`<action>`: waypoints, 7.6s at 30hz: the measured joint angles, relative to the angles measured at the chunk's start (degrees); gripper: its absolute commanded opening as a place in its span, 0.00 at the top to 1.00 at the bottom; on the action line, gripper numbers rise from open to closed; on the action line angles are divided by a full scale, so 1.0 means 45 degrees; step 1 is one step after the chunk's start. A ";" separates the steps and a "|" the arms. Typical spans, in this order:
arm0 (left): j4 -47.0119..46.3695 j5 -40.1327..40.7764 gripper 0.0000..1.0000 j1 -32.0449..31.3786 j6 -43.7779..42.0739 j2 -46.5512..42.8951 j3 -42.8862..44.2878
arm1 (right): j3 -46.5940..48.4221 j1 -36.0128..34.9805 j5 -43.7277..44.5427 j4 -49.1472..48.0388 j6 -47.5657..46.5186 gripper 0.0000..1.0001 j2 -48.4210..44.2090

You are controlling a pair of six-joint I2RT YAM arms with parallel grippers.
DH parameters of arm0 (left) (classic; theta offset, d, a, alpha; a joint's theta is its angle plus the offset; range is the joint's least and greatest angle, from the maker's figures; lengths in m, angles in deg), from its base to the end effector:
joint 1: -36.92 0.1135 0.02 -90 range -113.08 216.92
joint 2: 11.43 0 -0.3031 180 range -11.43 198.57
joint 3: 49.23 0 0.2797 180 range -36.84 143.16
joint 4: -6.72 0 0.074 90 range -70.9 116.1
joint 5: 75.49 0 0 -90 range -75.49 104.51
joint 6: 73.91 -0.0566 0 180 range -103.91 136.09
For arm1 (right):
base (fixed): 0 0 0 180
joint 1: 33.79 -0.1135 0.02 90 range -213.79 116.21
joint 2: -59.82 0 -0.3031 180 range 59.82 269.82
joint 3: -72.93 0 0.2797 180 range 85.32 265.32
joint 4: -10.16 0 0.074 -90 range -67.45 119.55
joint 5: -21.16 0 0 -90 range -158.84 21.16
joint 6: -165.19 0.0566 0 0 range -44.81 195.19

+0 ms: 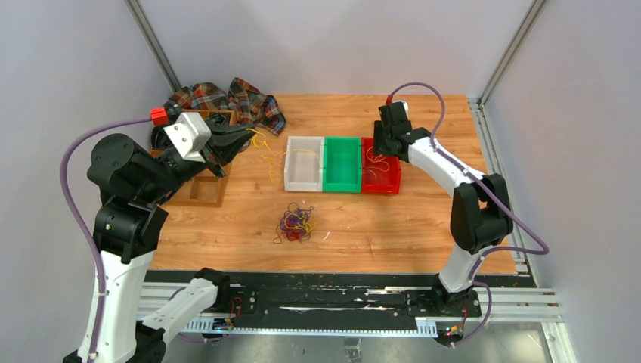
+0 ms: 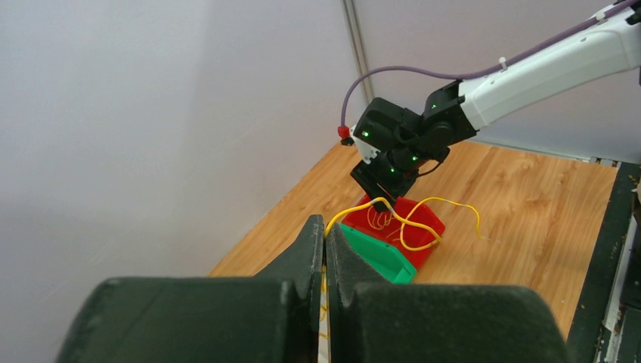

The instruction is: Untangle the cables

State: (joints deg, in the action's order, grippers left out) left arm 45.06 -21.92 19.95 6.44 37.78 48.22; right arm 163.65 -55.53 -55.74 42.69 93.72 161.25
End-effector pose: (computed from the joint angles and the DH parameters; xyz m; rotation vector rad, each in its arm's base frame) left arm 0.1107 -0.0689 0.5722 0.8280 1.1963 -0.5478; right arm 0.4218 0.1544 0.2702 0.0497 2.3026 0.0944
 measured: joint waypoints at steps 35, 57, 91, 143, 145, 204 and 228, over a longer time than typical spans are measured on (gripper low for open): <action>0.1627 0.0155 1.00 0.0000 0.1282 -0.0141 -0.3133 | -0.0821 -0.3983 -0.5479 -0.2565 -0.1899 0.28 -0.6222; 0.6844 -0.0209 1.00 0.0000 -0.2327 -0.0068 -0.3400 | -0.0797 -0.6188 -1.0268 -0.3745 -0.1579 0.31 -0.4070; 0.7315 -0.0981 1.00 0.0000 -0.2438 0.0092 -0.1860 | -0.1758 -0.8782 -0.8412 -0.6426 -0.1894 0.19 -0.3861; 0.6941 0.3492 0.02 0.0000 -0.0248 0.1457 0.0330 | -0.1428 -0.0418 -0.0189 -0.2118 -0.1671 0.82 -0.1132; 0.6941 0.3492 0.02 0.0000 -0.0359 0.1438 0.0340 | -0.1297 -0.0418 -0.0214 -0.1977 -0.1506 0.71 -0.0670; 0.6266 0.5479 0.02 0.0000 -0.2283 0.0845 -0.3672 | -0.4099 -0.4410 -0.1506 0.0369 0.1132 0.12 -0.5969; 0.6669 0.4483 0.02 0.0000 -0.2399 0.1195 -0.5183 | -0.3954 -0.4410 -0.1821 -0.0253 0.0923 0.17 -0.5960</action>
State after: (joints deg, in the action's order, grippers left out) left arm 75.07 -1.74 19.95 -4.35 43.16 24.89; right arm 145.85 -75.37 -63.94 41.56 97.87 134.43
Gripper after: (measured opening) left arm 0.978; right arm 0.813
